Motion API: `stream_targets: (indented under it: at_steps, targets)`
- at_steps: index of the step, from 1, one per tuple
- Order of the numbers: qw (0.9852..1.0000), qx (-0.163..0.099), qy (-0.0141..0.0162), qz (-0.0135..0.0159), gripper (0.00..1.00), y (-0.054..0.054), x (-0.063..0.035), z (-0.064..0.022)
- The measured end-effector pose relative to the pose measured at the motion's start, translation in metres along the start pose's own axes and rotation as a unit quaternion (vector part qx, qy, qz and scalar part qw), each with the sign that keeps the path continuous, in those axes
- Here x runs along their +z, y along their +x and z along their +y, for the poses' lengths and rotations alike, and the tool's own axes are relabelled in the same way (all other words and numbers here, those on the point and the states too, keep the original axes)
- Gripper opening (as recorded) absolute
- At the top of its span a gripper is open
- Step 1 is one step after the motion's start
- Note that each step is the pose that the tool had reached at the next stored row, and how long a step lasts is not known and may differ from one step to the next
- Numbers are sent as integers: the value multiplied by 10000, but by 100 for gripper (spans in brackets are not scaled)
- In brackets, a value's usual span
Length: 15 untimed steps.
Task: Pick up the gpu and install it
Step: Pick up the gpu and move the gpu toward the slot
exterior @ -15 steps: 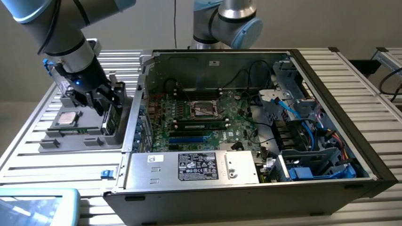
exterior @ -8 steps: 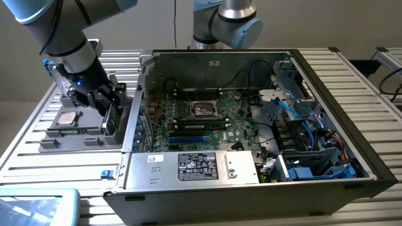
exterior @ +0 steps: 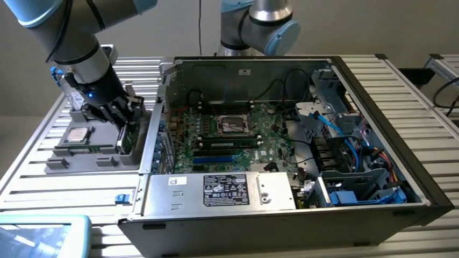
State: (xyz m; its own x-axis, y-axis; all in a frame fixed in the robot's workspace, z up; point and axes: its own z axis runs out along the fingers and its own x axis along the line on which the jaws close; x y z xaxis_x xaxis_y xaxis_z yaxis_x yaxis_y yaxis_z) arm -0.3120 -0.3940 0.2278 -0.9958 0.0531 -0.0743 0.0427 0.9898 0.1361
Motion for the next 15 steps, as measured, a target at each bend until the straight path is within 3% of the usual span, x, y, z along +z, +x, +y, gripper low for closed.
stream_targets:
  at_steps: [8, 15]
  targets:
    - [10000, 0, -3, -1, 28, -2, -20, 4]
    - [10000, 0, -1, 1, 28, -24, -336, 46]
